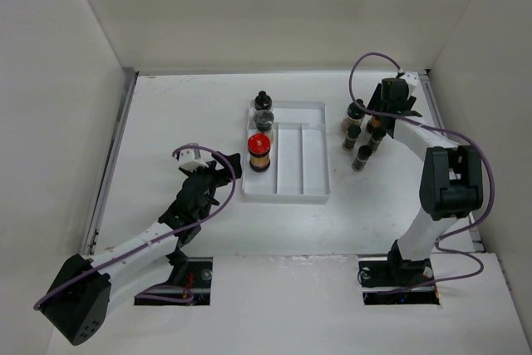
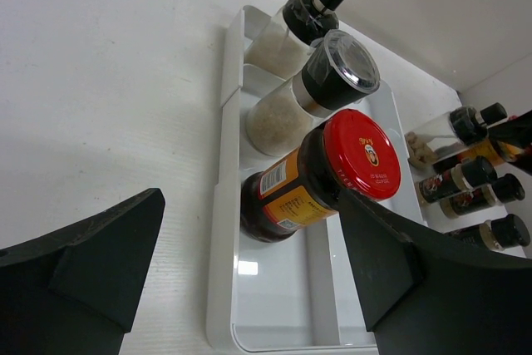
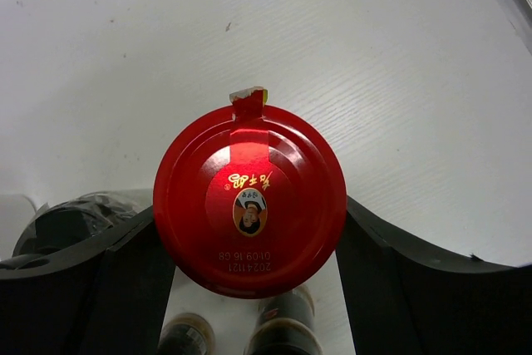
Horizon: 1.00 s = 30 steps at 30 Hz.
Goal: Organize the condiment bottles
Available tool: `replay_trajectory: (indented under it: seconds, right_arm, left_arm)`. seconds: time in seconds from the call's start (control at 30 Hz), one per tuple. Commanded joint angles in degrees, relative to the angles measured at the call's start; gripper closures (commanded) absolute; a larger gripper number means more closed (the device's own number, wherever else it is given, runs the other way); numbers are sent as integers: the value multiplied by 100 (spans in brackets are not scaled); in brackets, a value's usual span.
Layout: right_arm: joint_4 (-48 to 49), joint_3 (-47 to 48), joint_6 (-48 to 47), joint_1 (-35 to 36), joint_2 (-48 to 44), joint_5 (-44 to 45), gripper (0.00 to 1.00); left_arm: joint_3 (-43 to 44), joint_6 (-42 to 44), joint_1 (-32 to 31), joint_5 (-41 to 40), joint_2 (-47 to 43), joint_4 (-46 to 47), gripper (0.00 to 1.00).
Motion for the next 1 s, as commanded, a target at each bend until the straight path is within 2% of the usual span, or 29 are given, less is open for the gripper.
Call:
replay_trajectory:
  seconds: [0.0,0.47,0.6,0.77,0.97]
  right_arm:
    - [796,-28,36,-97,-472,210,42]
    - [920,173,-596,26,-1993,896,44]
    - [754,611,-1018,482,-2196,940,44]
    - [454,1342,-1353,1256,-2029,879,44]
    - [708,1852,-1178,2222,-1257,685,44]
  left_arm:
    - [-69,-8,13,50,25,334,14]
    - [-78,1,-31,85,200,545,15]
    - [-61,1,-40,120,210,554,15]
    - [-69,1,-14,120,201,571,16]
    - [-105,1,57,120,192,571,16]
